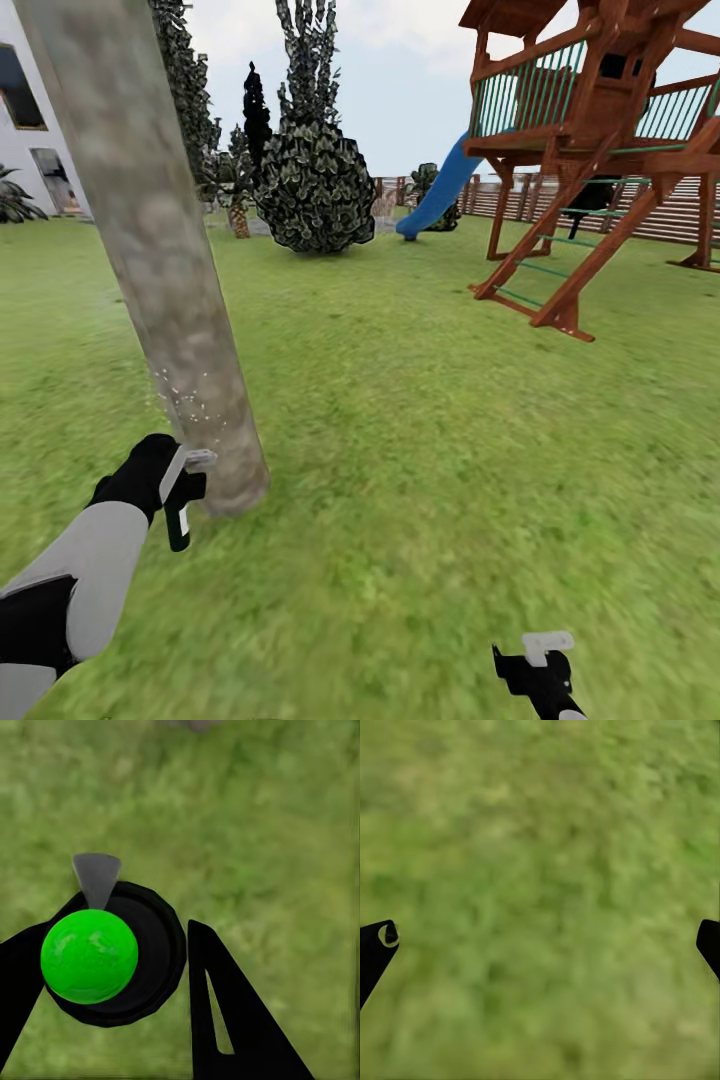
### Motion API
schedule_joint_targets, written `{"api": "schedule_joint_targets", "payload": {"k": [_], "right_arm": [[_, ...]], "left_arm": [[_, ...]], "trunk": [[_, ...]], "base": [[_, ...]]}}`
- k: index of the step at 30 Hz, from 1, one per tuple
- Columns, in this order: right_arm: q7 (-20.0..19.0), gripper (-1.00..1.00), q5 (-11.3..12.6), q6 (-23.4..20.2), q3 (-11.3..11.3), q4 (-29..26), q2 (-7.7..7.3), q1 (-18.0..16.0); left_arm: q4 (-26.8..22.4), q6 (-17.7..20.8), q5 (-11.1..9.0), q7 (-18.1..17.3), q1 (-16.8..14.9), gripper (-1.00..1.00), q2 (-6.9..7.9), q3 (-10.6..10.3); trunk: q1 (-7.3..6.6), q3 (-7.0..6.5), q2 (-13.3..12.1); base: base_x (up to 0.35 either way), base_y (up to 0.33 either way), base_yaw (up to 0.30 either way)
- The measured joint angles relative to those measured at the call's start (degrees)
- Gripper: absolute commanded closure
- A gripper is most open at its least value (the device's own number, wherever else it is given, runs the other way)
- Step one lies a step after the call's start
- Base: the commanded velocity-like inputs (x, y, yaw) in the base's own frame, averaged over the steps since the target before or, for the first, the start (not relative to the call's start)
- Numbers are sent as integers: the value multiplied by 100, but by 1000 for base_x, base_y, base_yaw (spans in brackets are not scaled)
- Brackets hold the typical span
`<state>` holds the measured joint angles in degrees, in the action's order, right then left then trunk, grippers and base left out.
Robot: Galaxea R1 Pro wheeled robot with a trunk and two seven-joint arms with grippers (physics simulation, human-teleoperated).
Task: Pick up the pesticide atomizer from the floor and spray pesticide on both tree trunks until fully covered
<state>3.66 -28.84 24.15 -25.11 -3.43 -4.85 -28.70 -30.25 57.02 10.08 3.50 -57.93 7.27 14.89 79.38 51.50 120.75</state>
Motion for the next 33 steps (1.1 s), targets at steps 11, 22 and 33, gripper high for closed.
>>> {"api": "schedule_joint_targets", "payload": {"k": [11,22,33], "right_arm": [[-1,-100,1,0,-2,-1,0,1],[1,-100,0,2,-2,-19,-15,1],[-1,-100,-1,0,0,-19,-6,1]], "left_arm": [[-8,10,-4,3,-76,100,-50,-9],[-3,79,78,-6,-652,100,-370,-80],[3,79,88,-6,-715,100,-358,-81]], "trunk": [[0,0,0],[-1,0,0],[-2,0,0]], "base": [[-33,-113,278],[33,-48,97],[162,-229,10]]}}
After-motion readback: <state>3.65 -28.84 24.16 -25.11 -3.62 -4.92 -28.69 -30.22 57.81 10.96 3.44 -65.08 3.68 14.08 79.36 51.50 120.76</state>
